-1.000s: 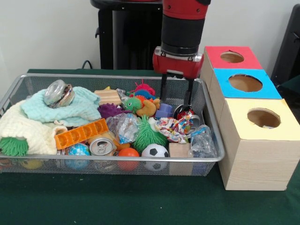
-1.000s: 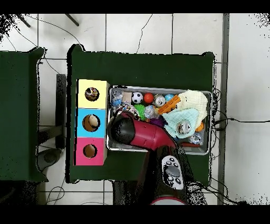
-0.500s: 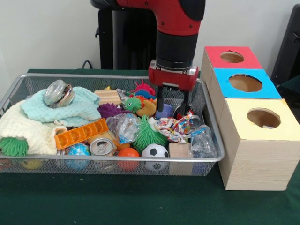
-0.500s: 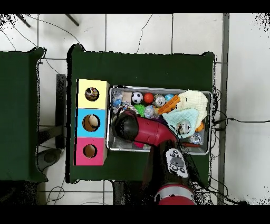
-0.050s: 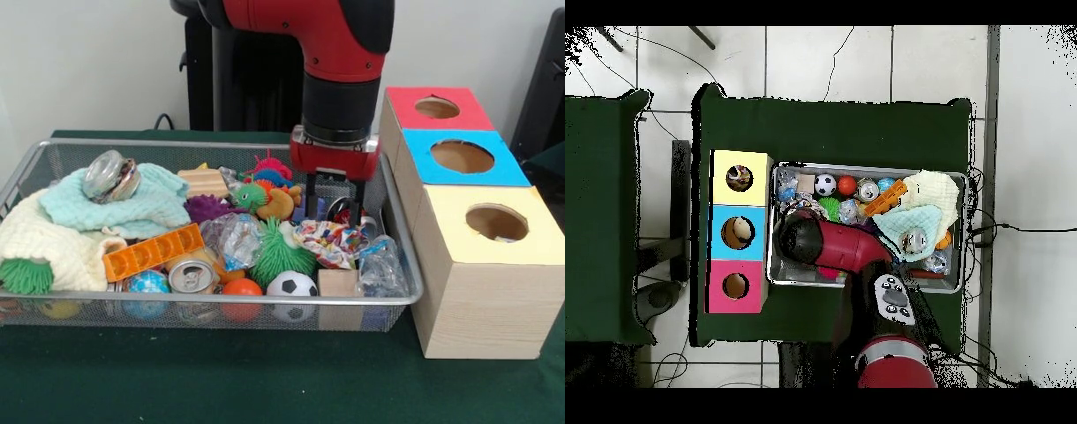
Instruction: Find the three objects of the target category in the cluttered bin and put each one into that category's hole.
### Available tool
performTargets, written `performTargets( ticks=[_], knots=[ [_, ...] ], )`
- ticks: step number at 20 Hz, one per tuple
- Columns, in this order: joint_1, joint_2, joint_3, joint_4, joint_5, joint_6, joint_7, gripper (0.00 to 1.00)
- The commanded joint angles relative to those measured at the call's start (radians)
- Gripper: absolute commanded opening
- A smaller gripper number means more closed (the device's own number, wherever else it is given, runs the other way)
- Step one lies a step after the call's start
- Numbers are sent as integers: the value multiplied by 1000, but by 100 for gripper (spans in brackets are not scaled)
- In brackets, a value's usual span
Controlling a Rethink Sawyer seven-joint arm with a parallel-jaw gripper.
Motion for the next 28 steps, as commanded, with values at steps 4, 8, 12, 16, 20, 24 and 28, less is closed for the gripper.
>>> performTargets(
  ticks=[4,8,12,16,20,24,28],
  knots=[
    [-6,54,75,-87,-46,-67,74,100],
    [-15,59,83,-85,-50,-79,73,100],
    [-27,71,95,-82,-55,-103,74,100],
    [-42,70,107,-84,-60,-106,64,100],
    [-64,68,123,-95,-69,-89,48,100],
    [-72,68,131,-100,-78,-84,51,100],
    [-65,70,126,-104,-82,-86,64,100]
  ],
)
